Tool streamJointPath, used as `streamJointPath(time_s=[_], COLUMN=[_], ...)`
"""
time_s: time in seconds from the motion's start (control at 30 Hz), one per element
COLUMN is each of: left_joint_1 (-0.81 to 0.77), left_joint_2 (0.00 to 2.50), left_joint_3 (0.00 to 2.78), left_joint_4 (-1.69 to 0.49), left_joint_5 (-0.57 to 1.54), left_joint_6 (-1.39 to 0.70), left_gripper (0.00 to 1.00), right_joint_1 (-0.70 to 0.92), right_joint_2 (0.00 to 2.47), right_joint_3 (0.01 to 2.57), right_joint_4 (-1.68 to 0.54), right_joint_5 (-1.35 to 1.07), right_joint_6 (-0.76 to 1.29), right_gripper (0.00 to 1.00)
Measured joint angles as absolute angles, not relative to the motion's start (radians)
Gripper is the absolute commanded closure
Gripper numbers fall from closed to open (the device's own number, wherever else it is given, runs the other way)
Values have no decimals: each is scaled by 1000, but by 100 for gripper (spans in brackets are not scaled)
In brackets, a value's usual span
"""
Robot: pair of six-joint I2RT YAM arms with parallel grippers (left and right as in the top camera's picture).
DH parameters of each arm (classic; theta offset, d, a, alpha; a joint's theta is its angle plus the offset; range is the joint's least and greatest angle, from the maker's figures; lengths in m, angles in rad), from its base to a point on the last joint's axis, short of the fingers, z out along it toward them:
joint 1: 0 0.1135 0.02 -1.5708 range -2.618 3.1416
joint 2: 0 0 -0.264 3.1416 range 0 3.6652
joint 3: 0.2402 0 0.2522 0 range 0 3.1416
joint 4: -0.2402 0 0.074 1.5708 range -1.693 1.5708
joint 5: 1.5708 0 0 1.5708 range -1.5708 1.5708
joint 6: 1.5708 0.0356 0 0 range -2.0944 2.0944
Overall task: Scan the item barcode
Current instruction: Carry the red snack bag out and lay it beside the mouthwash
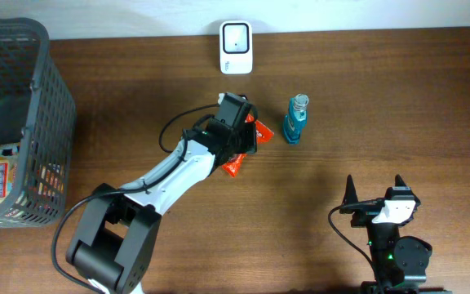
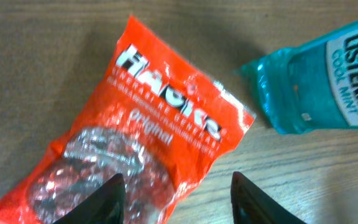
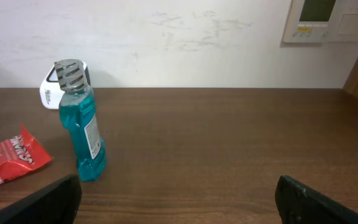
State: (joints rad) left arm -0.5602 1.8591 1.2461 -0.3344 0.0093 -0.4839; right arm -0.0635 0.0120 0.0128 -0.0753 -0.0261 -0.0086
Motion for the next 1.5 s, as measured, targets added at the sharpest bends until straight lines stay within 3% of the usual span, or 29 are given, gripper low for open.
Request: streamJointPath(time_s=[0.07, 0.17, 0.2, 0.4, 0.53, 0.93, 1.27, 1.5], left_joint_1=[-556, -510, -469, -410, -455, -503, -376, -486], left_joint_2=[1859, 1847, 1832, 1868, 1979, 2010, 2013, 2049], left_joint_3=[1246, 1270, 1280, 1300, 1300, 1304, 1338, 1339], left_joint_4=[-325, -409, -447, -586, -509, -304, -521, -514], left_joint_5=[7, -28, -49, 30, 103, 252, 111, 96], left_joint_6=[-480, -463, -461, -478, -543, -626, -606, -606], left_gripper=[69, 98, 100, 100, 100, 100, 100, 100], right_joint_1=[-64, -64, -64, -64, -64, -64, -64, -64], right_joint_2=[12, 12, 12, 12, 12, 12, 12, 12], right_joint_3=[13, 13, 13, 13, 13, 13, 13, 13], right_joint_4=[-75, -75, -75, -75, -75, -75, -75, -76], right_joint_5=[-26, -26, -26, -26, -26, -26, -26, -26], right_joint_6=[-8, -9, -9, -9, -8, -9, -8, -9], right_gripper=[2, 2, 2, 2, 2, 1, 1, 2])
